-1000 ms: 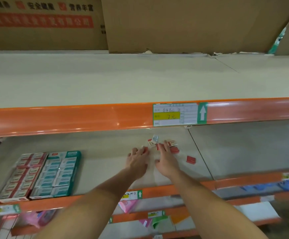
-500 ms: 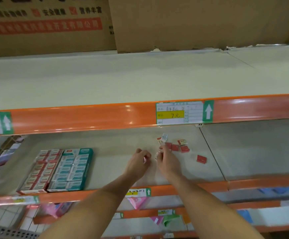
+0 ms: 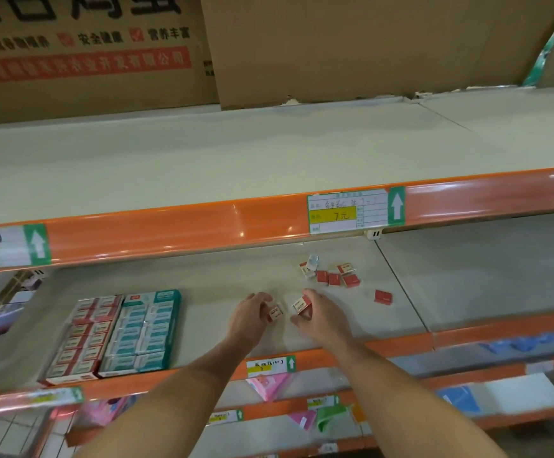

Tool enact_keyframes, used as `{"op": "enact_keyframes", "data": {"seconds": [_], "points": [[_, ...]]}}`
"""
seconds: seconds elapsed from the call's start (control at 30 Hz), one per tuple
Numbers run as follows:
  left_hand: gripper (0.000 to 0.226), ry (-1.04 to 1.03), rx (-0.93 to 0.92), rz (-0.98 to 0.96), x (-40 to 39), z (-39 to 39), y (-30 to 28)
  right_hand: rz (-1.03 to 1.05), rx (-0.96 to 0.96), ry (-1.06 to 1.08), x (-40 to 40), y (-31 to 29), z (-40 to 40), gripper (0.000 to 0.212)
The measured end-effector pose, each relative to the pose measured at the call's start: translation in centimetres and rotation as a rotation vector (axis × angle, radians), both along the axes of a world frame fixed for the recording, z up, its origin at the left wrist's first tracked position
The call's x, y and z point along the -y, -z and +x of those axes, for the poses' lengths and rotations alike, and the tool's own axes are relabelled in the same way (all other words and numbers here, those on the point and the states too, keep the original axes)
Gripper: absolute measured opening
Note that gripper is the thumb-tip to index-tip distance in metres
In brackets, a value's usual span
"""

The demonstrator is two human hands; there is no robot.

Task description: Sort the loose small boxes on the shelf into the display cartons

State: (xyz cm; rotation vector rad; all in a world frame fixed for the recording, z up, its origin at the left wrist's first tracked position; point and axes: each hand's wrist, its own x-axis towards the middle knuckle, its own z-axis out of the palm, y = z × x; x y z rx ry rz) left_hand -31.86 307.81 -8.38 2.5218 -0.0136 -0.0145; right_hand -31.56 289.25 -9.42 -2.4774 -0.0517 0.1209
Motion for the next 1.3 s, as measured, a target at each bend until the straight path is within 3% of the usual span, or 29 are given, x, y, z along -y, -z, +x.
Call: {"op": "enact_keyframes", "data": {"seconds": [0.43, 0.63, 0.83, 1.3], "points": [[0.041, 0.127, -0.066, 0.224, 0.6, -1.0, -0.5, -0.098, 0.037, 0.06, 0.5, -0.4, -1.2, 0.051], [0.041, 0.345, 0.0, 0.318, -0.5, -1.0, 0.2, -0.122, 0.092, 0.032, 0.3, -0.2, -1.2, 0.045], [0.033, 0.277, -0.022, 0.245, -1.2, -0.4, -0.4, -0.147, 0.098, 0.01, -0.2, -0.2, -0.8, 0.029], [0.035, 0.223, 0.061, 0.091, -5.1, -0.4, -1.0, -0.182, 0.12, 0.003, -4.1, -1.2, -1.2, 0.024]]}}
